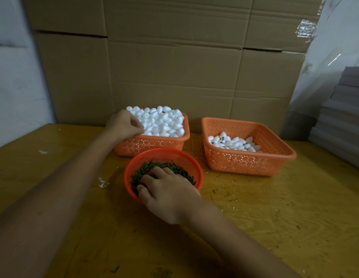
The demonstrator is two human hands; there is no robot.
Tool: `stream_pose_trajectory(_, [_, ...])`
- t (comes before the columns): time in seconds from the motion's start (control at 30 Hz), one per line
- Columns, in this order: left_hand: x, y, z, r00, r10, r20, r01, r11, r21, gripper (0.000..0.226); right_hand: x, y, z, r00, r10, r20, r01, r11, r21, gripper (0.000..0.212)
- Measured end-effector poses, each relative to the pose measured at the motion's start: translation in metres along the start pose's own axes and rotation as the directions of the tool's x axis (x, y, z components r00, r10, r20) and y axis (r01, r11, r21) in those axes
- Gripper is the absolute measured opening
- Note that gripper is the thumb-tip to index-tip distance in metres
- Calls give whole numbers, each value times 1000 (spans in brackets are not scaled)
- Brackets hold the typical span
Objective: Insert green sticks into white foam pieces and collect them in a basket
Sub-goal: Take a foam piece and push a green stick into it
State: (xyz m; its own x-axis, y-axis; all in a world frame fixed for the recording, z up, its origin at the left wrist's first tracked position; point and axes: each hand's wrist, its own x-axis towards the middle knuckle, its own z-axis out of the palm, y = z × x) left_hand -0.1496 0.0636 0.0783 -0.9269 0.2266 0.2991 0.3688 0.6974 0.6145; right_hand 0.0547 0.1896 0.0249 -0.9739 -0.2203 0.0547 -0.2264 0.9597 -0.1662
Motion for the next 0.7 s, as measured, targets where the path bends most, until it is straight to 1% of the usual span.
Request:
stream_pose_trajectory(0.1, [-1, -4, 0, 999, 1, -45, -10, 983, -182, 29, 0, 0, 0, 1000, -5, 1, 5, 1000, -4, 48])
stream_pose_trajectory(0.23, [-16, -6, -1, 987, 33, -155, -102, 883, -458, 35, -1, 3, 0, 1000, -13, -10, 13, 1000, 24, 47])
stream_pose_trajectory(0.33, [-34, -8, 1, 976, 20, -215, -146, 793, -591, 32, 1, 5, 0, 1000, -18, -12, 19, 998, 67, 47])
stream_pose_trajectory(0.4, [-46, -12, 3, 979, -3, -206, -137, 739, -660, 30, 5, 8, -2, 1000, -15, -12, 17, 989, 149, 42])
stream_pose_trajectory(0.47, [-55, -19, 3, 984, -26, -175, -111, 680, -725, 29, 8, 12, -6, 999, -22, -28, 28, 968, 251, 33])
stream_pose_trajectory(0.53, [-63, -24, 3, 990, -49, -134, -79, 593, -801, 26, 11, 16, -8, 998, -43, -47, 55, 948, 312, 25])
stream_pose_trajectory(0.63, [-72, -23, 6, 993, -85, -77, -38, 384, -923, 23, 12, 20, -9, 996, -49, -78, 75, 926, 369, 19])
stream_pose_trajectory(0.7, [-77, -21, 7, 995, -86, -45, -19, 284, -959, 25, 13, 21, -9, 995, -42, -92, 78, 900, 428, 15])
